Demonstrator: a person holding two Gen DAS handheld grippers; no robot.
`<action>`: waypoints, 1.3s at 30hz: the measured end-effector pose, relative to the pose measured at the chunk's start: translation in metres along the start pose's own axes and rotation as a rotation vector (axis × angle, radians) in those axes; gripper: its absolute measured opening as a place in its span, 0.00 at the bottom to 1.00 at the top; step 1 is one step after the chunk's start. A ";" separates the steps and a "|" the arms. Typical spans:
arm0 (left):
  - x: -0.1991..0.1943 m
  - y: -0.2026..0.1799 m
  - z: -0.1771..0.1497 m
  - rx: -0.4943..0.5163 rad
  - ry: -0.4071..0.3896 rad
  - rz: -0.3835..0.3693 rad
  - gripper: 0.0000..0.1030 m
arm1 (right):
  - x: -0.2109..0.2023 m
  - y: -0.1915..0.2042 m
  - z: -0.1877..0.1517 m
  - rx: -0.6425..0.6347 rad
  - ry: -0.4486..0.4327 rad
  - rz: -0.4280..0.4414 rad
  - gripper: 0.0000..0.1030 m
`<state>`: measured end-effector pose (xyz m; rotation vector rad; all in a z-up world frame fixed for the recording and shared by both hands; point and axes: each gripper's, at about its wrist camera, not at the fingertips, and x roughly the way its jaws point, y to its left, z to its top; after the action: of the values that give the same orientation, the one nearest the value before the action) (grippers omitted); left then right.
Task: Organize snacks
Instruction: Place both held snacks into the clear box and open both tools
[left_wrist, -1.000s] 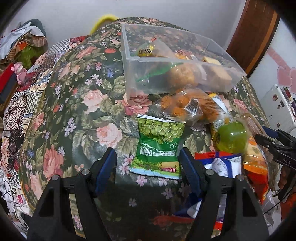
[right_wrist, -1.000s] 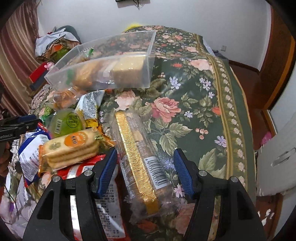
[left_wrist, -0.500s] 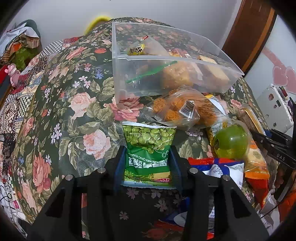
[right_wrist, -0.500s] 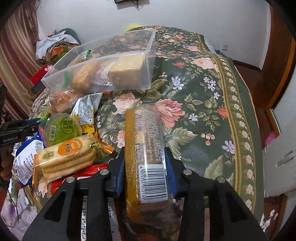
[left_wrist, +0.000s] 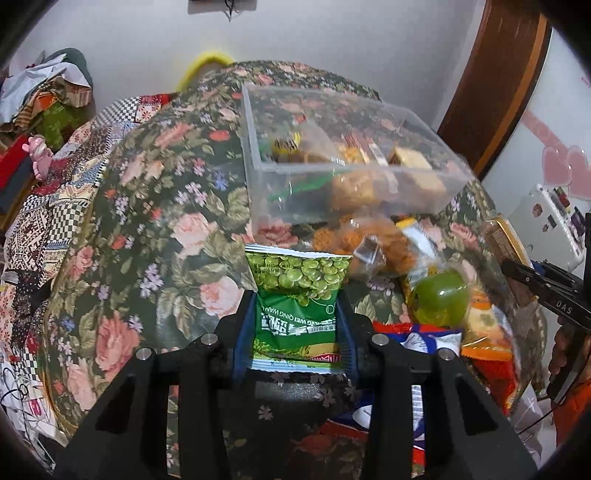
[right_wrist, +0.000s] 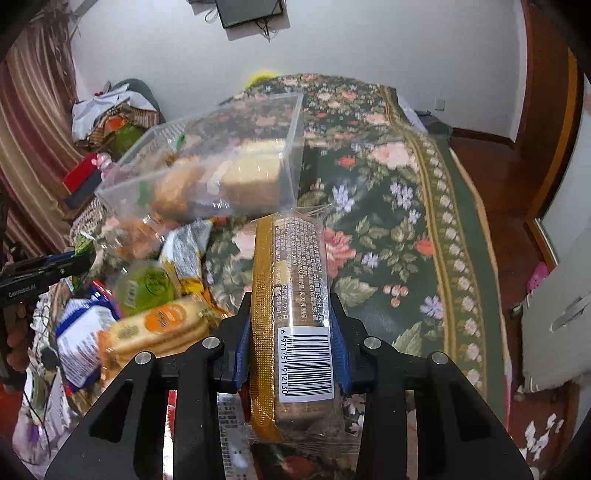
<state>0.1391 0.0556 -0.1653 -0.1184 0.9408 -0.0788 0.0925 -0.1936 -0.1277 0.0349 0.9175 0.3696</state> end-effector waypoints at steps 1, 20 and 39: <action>-0.003 0.001 0.001 -0.003 -0.008 0.000 0.39 | -0.004 0.001 0.003 -0.004 -0.011 -0.001 0.32; -0.039 -0.013 0.070 -0.026 -0.188 -0.040 0.39 | -0.032 0.045 0.082 -0.094 -0.216 0.059 0.32; 0.025 -0.016 0.112 -0.031 -0.138 -0.030 0.39 | 0.045 0.087 0.133 -0.141 -0.137 0.107 0.32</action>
<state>0.2439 0.0440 -0.1176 -0.1651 0.8028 -0.0829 0.1956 -0.0808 -0.0646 -0.0199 0.7544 0.5247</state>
